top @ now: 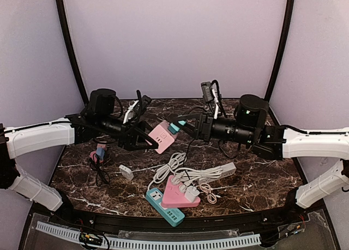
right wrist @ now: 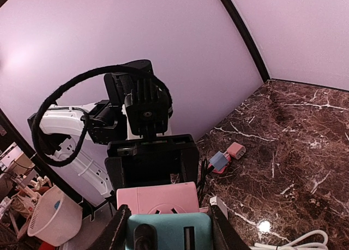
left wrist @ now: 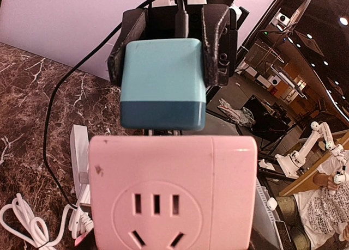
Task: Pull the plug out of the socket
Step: Remove the plug from the socket.
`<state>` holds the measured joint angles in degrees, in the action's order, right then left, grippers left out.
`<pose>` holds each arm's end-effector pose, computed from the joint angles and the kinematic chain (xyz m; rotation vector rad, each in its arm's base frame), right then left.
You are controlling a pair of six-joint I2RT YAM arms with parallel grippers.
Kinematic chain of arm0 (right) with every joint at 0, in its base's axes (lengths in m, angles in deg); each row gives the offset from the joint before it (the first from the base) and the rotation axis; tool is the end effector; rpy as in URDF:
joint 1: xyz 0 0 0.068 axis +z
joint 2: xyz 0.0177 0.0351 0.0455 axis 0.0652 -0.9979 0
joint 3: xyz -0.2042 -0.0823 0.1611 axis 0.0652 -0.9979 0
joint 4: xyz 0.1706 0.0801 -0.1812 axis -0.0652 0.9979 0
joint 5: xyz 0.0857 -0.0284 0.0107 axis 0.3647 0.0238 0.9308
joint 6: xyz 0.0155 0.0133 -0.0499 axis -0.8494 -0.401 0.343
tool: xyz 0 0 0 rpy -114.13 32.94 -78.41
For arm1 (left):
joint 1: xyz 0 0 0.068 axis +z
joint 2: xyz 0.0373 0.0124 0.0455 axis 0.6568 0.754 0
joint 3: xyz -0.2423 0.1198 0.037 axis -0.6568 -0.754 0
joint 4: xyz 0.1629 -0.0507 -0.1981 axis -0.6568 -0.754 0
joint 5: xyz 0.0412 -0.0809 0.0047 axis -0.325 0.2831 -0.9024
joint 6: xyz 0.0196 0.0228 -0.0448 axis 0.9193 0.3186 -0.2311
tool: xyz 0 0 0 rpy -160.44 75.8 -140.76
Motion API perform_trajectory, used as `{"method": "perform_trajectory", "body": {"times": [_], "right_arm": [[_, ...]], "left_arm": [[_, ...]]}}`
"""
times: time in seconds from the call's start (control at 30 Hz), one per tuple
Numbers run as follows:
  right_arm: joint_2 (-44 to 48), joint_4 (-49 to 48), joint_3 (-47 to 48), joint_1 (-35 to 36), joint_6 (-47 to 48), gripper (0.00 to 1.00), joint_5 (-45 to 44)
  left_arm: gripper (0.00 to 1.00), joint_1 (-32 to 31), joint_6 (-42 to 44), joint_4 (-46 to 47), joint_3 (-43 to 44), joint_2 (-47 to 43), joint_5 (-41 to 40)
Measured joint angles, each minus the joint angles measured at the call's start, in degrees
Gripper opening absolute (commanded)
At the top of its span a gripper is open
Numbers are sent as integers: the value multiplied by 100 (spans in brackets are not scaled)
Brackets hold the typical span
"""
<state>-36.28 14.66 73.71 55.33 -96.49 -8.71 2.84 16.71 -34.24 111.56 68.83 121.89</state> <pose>0.1508 0.2652 0.3325 -0.5462 1.6493 1.4049 0.2115 -0.2076 0.3049 1.2640 1.5609 -1.5960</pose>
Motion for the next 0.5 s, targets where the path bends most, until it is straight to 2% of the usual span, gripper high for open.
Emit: {"method": "perform_trajectory", "body": {"times": [0.5], "right_arm": [[0, -542, -339, -240, -667, 0, 498]], "left_arm": [[1, -33, -120, -9, 26, 20, -28]]}}
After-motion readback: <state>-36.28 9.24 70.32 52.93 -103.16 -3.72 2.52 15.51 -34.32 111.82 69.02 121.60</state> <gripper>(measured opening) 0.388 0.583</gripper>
